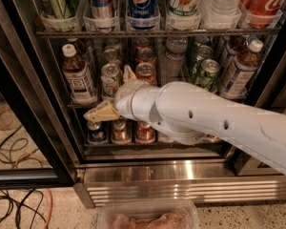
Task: Pick 7up can from middle shelf of fridge
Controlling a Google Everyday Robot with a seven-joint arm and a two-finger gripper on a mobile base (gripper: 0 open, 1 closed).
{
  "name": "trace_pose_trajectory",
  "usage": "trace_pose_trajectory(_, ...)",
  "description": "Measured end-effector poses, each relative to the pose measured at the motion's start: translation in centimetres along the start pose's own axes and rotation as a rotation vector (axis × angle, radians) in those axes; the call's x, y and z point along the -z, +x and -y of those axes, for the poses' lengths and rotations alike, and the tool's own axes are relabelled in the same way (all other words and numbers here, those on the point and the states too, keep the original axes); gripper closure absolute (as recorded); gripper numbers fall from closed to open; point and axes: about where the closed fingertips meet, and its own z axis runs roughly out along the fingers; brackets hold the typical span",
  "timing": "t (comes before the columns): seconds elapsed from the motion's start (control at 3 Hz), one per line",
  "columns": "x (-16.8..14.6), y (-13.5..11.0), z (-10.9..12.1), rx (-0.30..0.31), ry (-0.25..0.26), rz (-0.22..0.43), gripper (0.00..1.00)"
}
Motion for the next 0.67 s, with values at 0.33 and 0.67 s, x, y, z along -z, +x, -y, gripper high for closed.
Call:
trace_pose_trajectory(0.33,-0.87,0.06,0.25,-0.003,0.013,0.002,0.00)
trace_pose_trajectory(0.67,-1.73,0.79,0.75,-0.014,0.032,-0.004,0.00)
